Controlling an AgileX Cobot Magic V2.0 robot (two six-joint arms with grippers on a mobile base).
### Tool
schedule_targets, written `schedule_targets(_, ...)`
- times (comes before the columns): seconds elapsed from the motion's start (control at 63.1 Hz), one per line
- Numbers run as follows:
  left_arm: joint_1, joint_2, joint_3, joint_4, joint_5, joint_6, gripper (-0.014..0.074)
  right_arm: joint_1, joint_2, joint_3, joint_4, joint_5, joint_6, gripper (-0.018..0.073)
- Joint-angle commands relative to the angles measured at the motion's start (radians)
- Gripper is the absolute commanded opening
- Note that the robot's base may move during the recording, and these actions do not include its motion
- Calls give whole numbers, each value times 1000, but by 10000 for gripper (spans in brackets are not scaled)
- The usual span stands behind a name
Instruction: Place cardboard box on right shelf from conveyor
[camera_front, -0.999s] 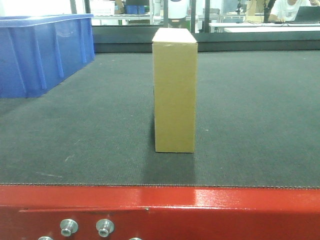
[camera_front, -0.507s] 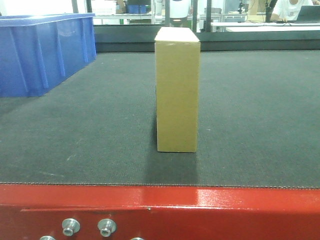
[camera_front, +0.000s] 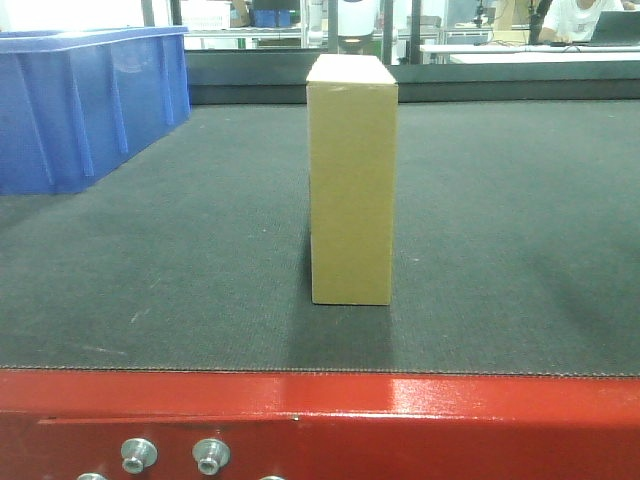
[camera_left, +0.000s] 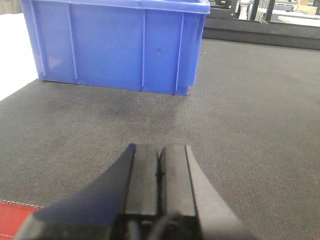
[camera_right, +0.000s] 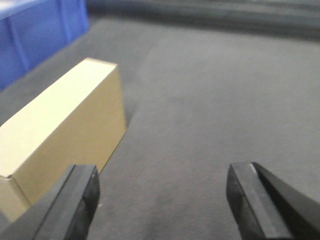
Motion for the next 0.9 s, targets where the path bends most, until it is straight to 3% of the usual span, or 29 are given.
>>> schedule_targets(0.0,0,-12,-3,-5,-84,-5,-119,57,106,-164,-18,40,4,626)
schedule_targets(0.206,0,-12,-3,-5,-84,-5,-119,198,402,-580,-18,381,142,626)
schedule_targets(0.444,0,-12,-3,-5,-84,-5,-119,316,723,-1003,-195,768,456,626)
schedule_targets(0.634,0,-12,-3,-5,-84,-5,-119,375,877,-1169,-286,830,634,626)
schedule_targets(0.888,0,-12,-3,-5,-84,-5,-119,397,957,-1191,-331,838,679,626)
